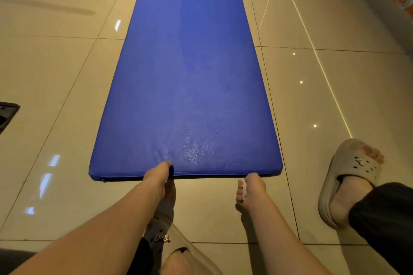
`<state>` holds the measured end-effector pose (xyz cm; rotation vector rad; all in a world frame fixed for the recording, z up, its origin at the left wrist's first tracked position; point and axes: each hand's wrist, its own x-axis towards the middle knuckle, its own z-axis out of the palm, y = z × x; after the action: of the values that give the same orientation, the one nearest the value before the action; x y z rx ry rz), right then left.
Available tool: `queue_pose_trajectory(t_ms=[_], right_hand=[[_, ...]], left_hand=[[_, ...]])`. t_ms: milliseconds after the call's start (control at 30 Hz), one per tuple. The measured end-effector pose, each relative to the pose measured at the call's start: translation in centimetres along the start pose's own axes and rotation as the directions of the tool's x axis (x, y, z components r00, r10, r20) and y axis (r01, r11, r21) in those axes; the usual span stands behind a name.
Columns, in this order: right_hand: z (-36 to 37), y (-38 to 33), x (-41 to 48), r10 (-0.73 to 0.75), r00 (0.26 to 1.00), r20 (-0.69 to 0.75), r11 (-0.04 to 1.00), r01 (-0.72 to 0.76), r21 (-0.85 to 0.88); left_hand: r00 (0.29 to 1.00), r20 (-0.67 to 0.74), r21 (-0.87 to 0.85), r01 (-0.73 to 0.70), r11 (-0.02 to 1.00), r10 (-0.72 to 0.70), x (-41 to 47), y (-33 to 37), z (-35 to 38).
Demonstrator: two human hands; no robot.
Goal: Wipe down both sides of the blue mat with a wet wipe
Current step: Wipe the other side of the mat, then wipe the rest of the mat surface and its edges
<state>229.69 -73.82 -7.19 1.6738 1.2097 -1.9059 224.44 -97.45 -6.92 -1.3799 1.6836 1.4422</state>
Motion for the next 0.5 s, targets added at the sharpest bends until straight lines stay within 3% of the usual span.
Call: queue_pose_trajectory(t_ms=[133,267,400,500], right_hand=[[0.9,-1.5,-0.9,0.019,0.996,0.09,0.974,-0.039,0.222],[1.4,-2.1,-2.8,-0.06,0.997,0.051,0.975,0.048,0.217],[2.7,-5.3,-6.8,-0.251,0.968,0.005,0.964,0.25,0.093],[3.2,-7.9,-11.1,-0.546,0.838,0.013,0.837,0.546,-0.031]], left_hand=[[0.991,0.123,-0.194,0.076,0.978,-0.053,-0.6,0.3,-0.1],[0.995,0.087,-0.305,0.067,0.95,-0.042,-2.0,0.6,-0.8],[0.997,0.051,-0.306,-0.042,0.951,0.06,-4.8,1.8,-1.8],[0.993,0.081,-0.292,-0.061,0.955,0.088,-8.4,3.4,-2.8]])
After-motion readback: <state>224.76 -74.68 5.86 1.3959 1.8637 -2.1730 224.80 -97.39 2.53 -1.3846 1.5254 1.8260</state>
